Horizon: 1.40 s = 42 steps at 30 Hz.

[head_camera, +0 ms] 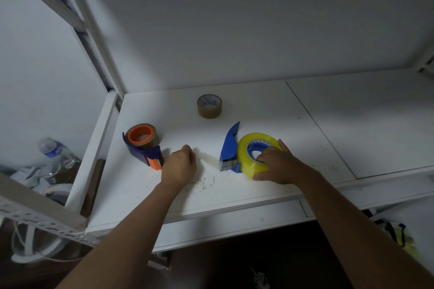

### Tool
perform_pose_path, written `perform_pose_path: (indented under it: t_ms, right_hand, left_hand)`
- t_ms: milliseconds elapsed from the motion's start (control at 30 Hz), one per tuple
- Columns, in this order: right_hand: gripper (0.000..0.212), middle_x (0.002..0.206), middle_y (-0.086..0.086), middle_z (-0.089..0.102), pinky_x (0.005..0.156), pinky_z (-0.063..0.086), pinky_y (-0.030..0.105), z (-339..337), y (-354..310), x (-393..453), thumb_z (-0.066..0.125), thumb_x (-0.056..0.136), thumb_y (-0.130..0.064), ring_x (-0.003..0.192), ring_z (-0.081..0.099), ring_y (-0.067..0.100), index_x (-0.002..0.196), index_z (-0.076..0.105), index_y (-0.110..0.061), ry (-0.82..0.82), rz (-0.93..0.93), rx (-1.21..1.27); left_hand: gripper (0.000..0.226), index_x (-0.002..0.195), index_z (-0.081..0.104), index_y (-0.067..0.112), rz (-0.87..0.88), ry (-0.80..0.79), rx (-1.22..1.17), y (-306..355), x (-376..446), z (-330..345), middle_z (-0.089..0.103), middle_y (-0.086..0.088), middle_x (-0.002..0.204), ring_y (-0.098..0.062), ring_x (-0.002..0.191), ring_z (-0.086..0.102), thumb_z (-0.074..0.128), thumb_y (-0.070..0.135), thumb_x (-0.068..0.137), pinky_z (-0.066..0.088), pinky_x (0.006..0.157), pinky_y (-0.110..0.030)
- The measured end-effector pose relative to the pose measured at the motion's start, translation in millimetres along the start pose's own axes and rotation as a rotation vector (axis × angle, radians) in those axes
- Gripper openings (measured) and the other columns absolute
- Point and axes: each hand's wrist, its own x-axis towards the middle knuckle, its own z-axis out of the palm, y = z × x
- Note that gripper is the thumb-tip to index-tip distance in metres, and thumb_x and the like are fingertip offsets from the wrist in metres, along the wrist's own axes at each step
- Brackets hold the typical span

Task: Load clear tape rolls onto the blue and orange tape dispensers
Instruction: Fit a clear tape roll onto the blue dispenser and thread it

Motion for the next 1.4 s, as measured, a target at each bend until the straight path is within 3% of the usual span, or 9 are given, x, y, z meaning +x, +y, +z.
perform_pose_path:
  t_ms: [133,333,633,800,900,1067,1200,1300,1400]
  right_hand:
    - [0.055,0.136,0.001,0.051,0.119,-0.004,0.044,-1,-5,-1,0.056,0.088,-0.053,0.134,0.038,0.021,0.131,0.048,-0.019,-0.029,0.011,-0.077]
    - [0.048,0.131,0.007,0.054,0.11,0.025,0.034,7,-15,-7,0.059,0.09,-0.044,0.127,0.043,0.025,0.123,0.051,-0.009,0.08,0.029,0.092]
    - [0.06,0.13,0.01,0.058,0.111,0.03,0.034,26,-16,-7,0.056,0.089,-0.053,0.12,0.049,0.026,0.123,0.053,-0.004,0.219,0.026,0.096]
    - [0.032,0.099,-0.011,0.057,0.113,0.025,0.033,17,-7,-5,0.066,0.083,-0.051,0.104,0.052,0.013,0.092,0.052,-0.024,0.131,-0.063,0.185]
    - [0.042,0.07,-0.019,0.04,0.088,0.033,0.024,4,-7,-10,0.074,0.078,-0.042,0.07,0.041,0.001,0.067,0.034,-0.032,0.061,-0.075,0.203]
    - [0.048,0.055,-0.002,0.038,0.055,0.028,0.024,-8,-18,-3,0.065,0.085,-0.044,0.052,0.036,0.011,0.058,0.035,-0.017,0.112,0.006,0.234]
    - [0.032,0.077,0.01,0.055,0.068,0.042,0.038,-6,-31,20,0.056,0.09,-0.037,0.077,0.05,0.027,0.074,0.049,-0.01,0.553,0.13,0.209]
    - [0.047,0.103,0.006,0.06,0.084,0.043,0.039,-7,-44,45,0.049,0.09,-0.056,0.1,0.053,0.028,0.099,0.061,-0.011,0.445,0.236,0.296]
    - [0.059,0.093,0.003,0.061,0.092,0.036,0.044,-6,-53,63,0.039,0.085,-0.073,0.095,0.055,0.025,0.083,0.057,-0.016,0.273,0.231,0.24]
  left_hand:
    - [0.017,0.087,0.05,0.013,0.042,-0.047,-0.066,2,5,2,0.061,-0.007,0.076,-0.021,0.064,0.056,0.042,0.021,0.099,0.034,0.05,-0.024]
    - [0.017,0.084,0.049,0.011,0.017,-0.017,-0.027,4,11,-1,0.057,-0.005,0.072,-0.021,0.061,0.053,0.041,0.017,0.097,0.032,0.048,-0.026]
    - [0.016,0.082,0.048,0.007,-0.001,0.019,-0.015,7,23,-6,0.052,-0.007,0.069,-0.027,0.062,0.052,0.041,0.014,0.094,0.032,0.05,-0.029]
    - [0.017,0.081,0.052,0.01,0.077,-0.022,-0.043,7,31,-7,0.057,-0.007,0.073,-0.021,0.065,0.053,0.043,0.015,0.095,0.033,0.05,-0.028]
    - [0.017,0.08,0.054,0.014,0.128,-0.041,-0.071,7,32,-3,0.06,-0.006,0.077,-0.019,0.068,0.054,0.045,0.016,0.095,0.035,0.053,-0.028]
    - [0.017,0.082,0.055,0.016,0.152,-0.043,-0.079,4,34,-1,0.061,-0.004,0.078,-0.018,0.069,0.054,0.047,0.019,0.096,0.034,0.054,-0.025]
    - [0.016,0.089,0.06,0.015,0.168,-0.04,-0.074,1,35,-1,0.062,-0.002,0.082,-0.016,0.072,0.056,0.048,0.022,0.097,0.04,0.059,-0.027]
    - [0.016,0.091,0.062,0.015,0.182,-0.034,-0.074,1,34,0,0.064,-0.002,0.084,-0.016,0.073,0.057,0.048,0.021,0.097,0.043,0.06,-0.027]
    - [0.015,0.091,0.063,0.015,0.191,-0.032,-0.08,0,32,-2,0.065,-0.001,0.086,-0.015,0.076,0.057,0.049,0.019,0.097,0.042,0.062,-0.026]
